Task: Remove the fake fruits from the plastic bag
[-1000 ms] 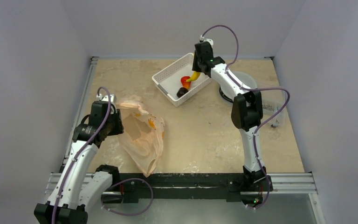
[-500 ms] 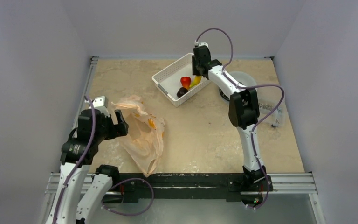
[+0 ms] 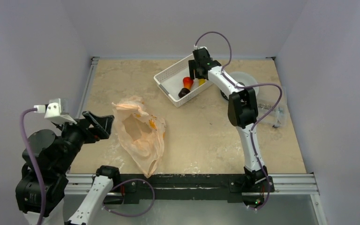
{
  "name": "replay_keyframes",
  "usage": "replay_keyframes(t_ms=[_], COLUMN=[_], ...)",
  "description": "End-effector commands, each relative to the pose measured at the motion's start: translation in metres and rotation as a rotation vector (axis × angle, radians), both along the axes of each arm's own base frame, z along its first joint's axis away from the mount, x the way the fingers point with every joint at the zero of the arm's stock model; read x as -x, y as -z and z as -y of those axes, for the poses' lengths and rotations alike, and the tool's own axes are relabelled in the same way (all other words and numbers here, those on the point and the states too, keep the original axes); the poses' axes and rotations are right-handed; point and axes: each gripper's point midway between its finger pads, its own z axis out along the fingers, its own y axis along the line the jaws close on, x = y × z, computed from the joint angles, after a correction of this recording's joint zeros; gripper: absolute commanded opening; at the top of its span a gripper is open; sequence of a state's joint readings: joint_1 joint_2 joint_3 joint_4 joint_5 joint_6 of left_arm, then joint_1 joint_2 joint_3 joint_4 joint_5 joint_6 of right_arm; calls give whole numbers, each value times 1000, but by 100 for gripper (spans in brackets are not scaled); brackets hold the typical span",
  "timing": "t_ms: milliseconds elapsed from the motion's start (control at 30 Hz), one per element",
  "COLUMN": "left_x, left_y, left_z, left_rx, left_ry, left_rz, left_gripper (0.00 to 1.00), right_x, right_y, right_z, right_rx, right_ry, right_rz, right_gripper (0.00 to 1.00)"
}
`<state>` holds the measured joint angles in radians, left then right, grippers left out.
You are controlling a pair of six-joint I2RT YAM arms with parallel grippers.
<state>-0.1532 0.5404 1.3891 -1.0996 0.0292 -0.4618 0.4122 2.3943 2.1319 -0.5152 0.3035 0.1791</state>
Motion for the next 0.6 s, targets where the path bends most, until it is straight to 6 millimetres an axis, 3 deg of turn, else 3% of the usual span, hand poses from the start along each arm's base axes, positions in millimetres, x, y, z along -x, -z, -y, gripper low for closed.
replay_keyframes(t_ms=[0,167,300,367,433,567], left_x=[6,13,24,31,38,50], left_y=[-36,-85,-123,-134,-140,-145], left_z=[-2,-8,-10,-12,-13,-15], left_rx=[-1,-24,-20,-14,-10,-5], left_ry=[-1,-13,-14,-16,-17,-19], left_rz=[79,219,333,366,391,424], left_gripper=[90,92,93,93,93,93], right_x=[16,75,133,164,199,264], right_y=[-108,-193,-236,-255,-292,-355], right_z=[3,6,26,39,58,82], right_rx=[-54,-99,-180,-215,-278,-412], right_ry=[31,17,14,2,5,-49], right_rz=[127,224,269,313,427,634], right_gripper=[75,78,79,81,97,99])
